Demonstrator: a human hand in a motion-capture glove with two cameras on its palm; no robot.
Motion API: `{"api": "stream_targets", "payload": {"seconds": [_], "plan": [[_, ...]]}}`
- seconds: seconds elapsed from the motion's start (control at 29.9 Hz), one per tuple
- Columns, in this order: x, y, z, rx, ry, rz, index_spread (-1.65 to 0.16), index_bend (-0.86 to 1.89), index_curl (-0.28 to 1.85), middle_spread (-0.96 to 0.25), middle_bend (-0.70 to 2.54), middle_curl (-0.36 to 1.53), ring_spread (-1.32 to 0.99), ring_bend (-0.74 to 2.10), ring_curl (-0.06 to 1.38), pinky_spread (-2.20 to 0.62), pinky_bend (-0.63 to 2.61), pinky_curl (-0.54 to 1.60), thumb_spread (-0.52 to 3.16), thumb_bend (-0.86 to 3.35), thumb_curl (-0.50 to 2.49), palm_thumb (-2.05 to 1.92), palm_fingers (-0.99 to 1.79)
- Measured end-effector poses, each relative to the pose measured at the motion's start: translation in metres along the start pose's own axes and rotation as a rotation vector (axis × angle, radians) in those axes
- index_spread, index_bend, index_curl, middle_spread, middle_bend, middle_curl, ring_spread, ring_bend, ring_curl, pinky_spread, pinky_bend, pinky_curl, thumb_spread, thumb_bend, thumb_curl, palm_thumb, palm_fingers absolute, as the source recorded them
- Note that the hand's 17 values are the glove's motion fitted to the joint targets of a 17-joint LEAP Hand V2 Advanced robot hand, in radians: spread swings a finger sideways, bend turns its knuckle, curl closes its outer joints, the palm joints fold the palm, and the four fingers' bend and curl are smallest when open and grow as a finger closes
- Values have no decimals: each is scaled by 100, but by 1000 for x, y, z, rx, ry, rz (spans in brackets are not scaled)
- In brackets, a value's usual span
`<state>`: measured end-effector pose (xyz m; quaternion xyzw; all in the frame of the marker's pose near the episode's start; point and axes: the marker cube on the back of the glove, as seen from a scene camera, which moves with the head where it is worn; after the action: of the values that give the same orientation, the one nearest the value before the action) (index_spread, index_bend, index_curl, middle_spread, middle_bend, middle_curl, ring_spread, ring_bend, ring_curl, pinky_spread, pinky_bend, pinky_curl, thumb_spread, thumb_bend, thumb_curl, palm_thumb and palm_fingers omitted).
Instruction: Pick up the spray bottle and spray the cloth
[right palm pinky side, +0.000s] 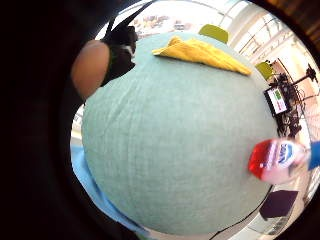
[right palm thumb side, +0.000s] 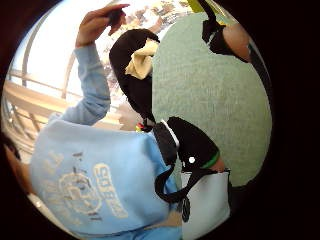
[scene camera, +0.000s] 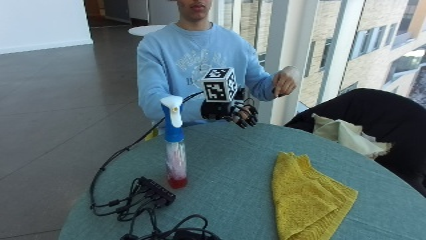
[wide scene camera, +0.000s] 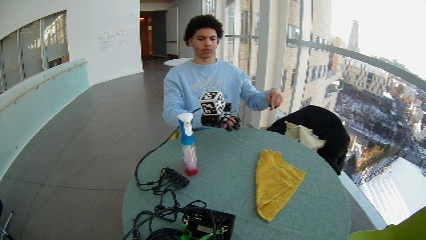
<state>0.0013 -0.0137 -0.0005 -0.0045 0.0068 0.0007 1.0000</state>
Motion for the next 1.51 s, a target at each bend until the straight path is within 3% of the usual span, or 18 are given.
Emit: {"api": "stream_targets", "payload": {"seconds": [0.27,0.67,1.1,1.51], "plan": [[9,-49,8,-27,50,27,-28,21,21,-9,34,20,-3,32,20,15,27,18,77,24,12,47,76],[27,-68,24,-114,88,82,-39,5,19,-10,35,28,-3,32,24,20,31,26,101,17,17,51,58],[37,-54,9,-125,83,121,-42,8,17,-9,36,33,-3,32,27,21,37,31,110,12,23,59,46],[35,10,-26,-35,75,151,-43,14,19,-7,28,33,-1,28,27,22,42,33,109,-1,23,52,37]]}}
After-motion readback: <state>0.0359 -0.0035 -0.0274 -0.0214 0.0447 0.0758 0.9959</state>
